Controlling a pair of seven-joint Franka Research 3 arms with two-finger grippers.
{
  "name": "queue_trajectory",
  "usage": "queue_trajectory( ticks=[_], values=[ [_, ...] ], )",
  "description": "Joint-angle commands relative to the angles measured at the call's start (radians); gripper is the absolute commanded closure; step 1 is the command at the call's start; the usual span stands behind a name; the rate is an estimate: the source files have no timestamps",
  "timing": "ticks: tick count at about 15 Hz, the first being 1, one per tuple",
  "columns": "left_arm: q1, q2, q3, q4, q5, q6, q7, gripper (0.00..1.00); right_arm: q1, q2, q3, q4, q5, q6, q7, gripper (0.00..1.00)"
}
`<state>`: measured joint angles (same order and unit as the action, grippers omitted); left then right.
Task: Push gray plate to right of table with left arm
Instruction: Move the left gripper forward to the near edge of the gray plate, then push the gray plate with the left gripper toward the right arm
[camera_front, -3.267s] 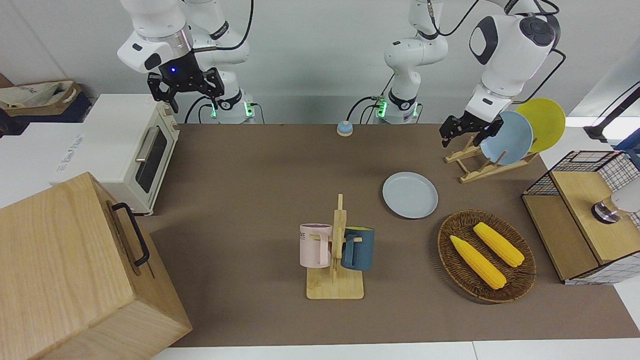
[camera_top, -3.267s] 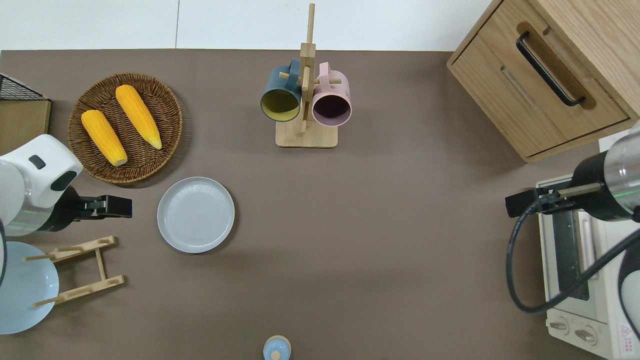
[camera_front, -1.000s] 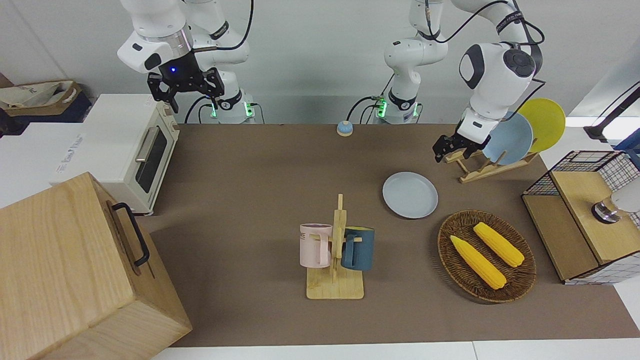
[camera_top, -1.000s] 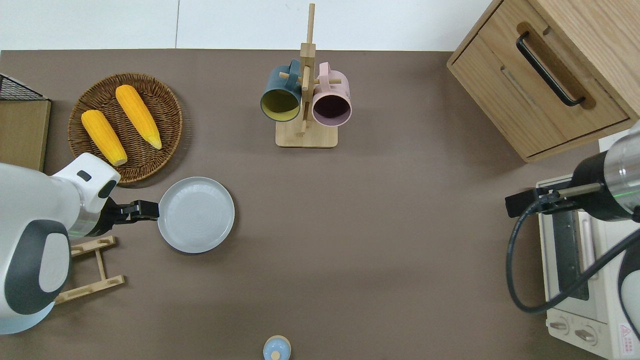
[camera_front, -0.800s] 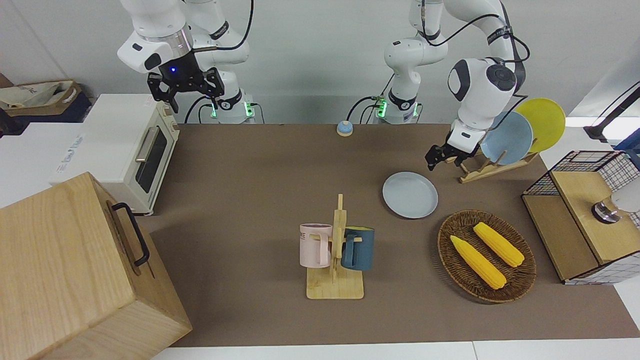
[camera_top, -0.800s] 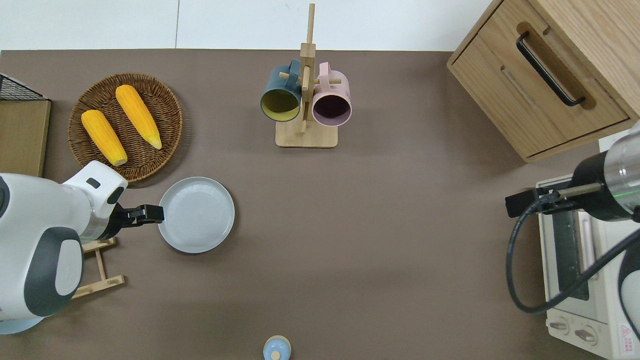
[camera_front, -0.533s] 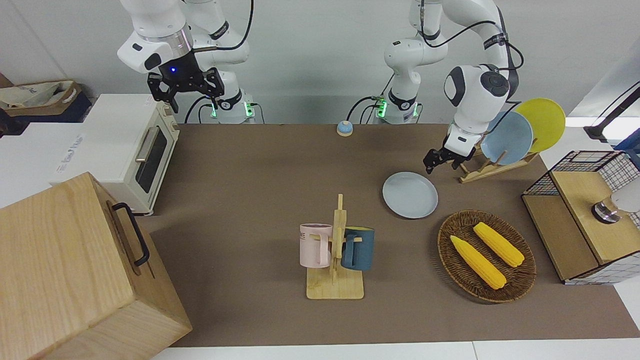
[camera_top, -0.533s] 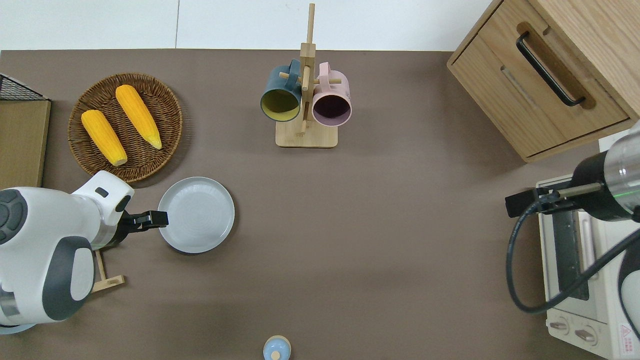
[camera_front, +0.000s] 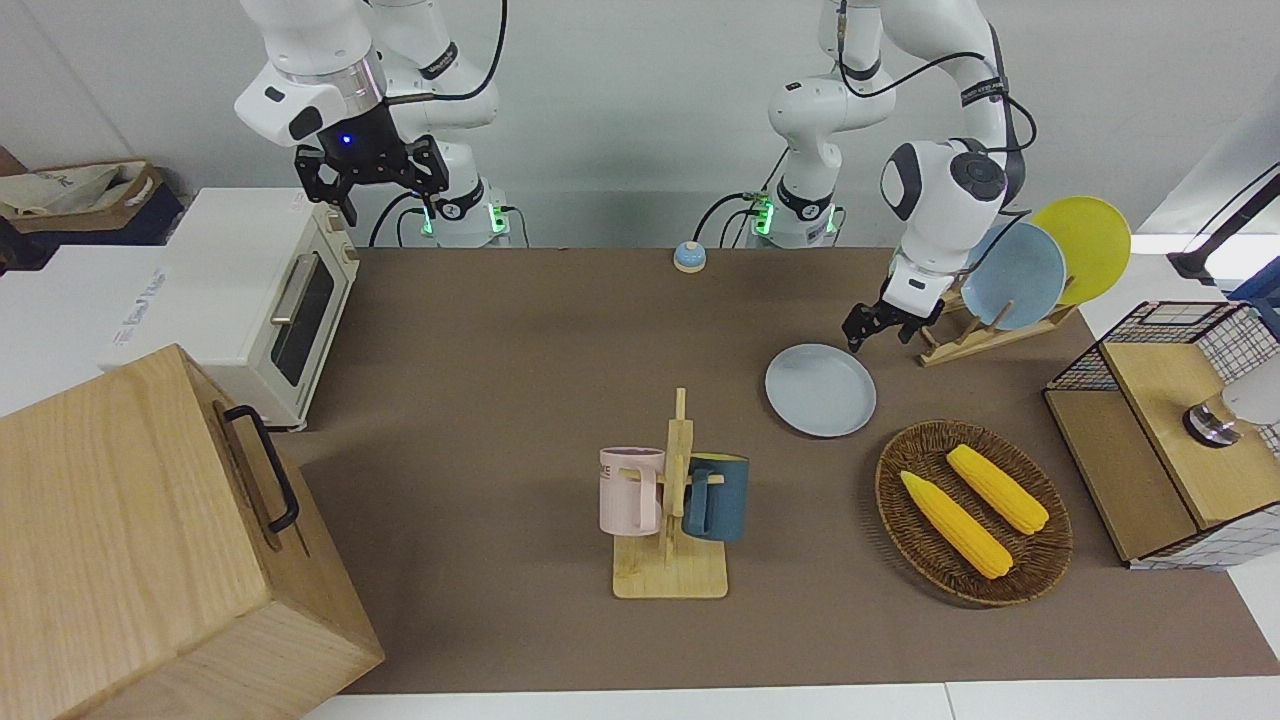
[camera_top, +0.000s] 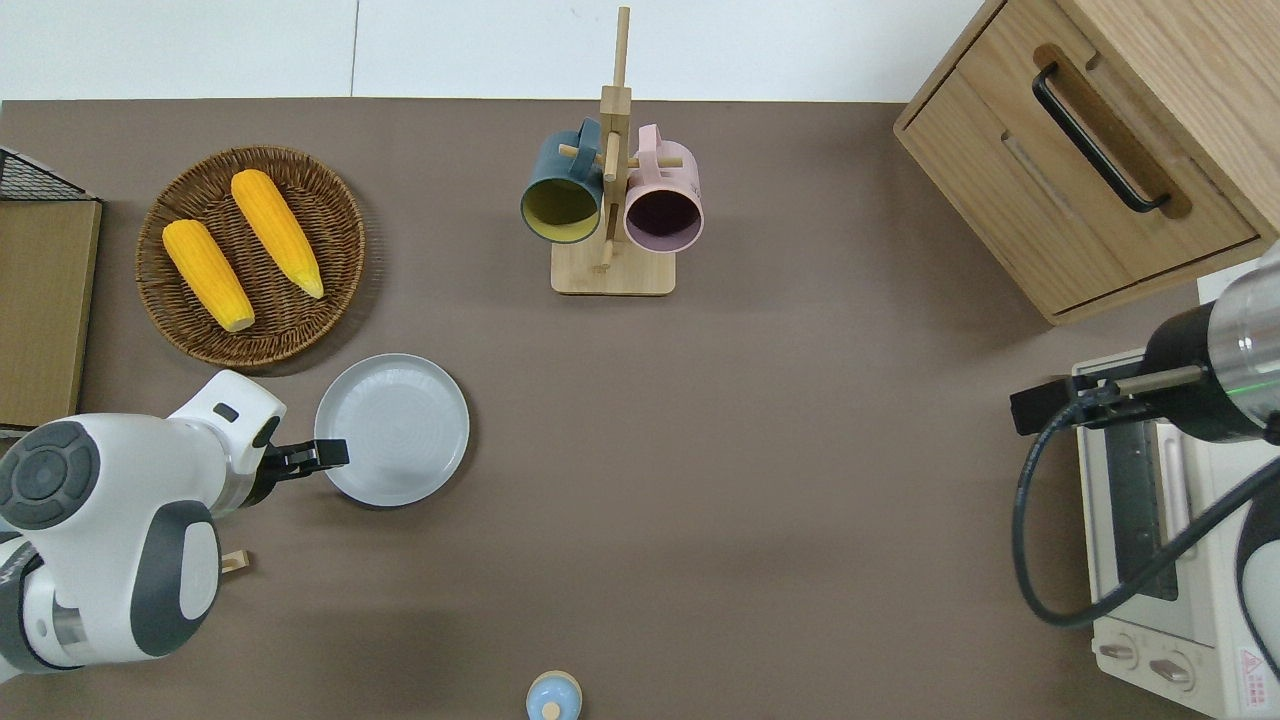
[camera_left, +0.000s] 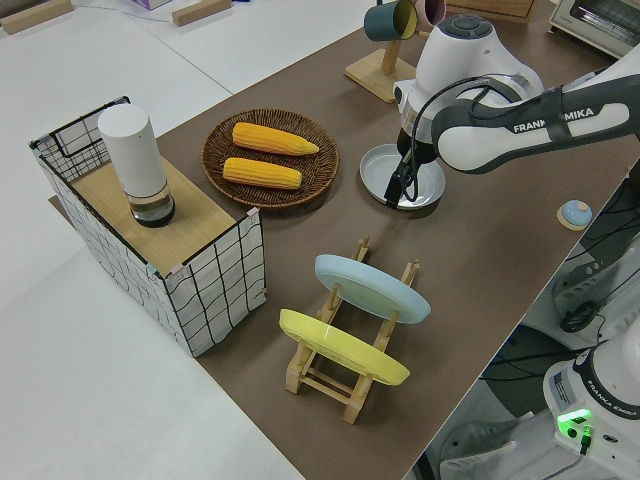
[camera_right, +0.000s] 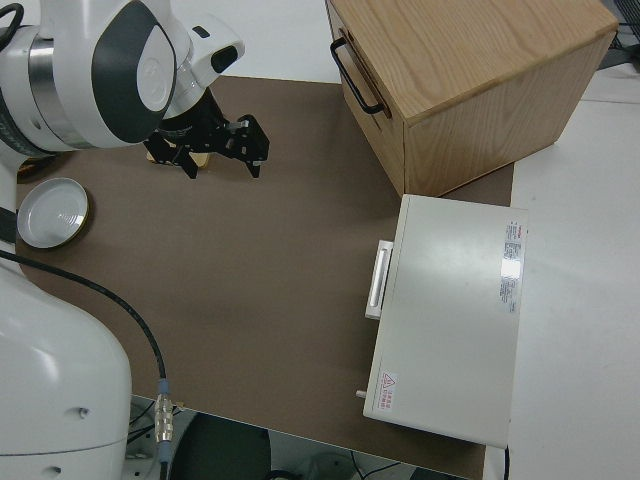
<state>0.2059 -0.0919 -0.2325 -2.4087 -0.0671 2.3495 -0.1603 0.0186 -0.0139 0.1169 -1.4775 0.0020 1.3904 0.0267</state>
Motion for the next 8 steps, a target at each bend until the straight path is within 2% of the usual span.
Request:
queue_trajectory(
  ticks=[1, 4, 8],
  values=[
    [0.009, 0.020, -0.002, -0.032, -0.017, 0.071, -0.001, 0.00, -0.020, -0.003, 0.015, 0.008, 0.010, -0.014, 0.001, 0.017],
    [0.004, 0.031, -0.002, -0.052, -0.017, 0.099, -0.001, 0.00, -0.020, -0.003, 0.013, 0.008, 0.010, -0.014, 0.001, 0.017],
    [-0.002, 0.064, -0.002, -0.090, -0.017, 0.195, -0.001, 0.00, -0.020, -0.003, 0.013, 0.008, 0.010, -0.014, 0.001, 0.017]
  ],
)
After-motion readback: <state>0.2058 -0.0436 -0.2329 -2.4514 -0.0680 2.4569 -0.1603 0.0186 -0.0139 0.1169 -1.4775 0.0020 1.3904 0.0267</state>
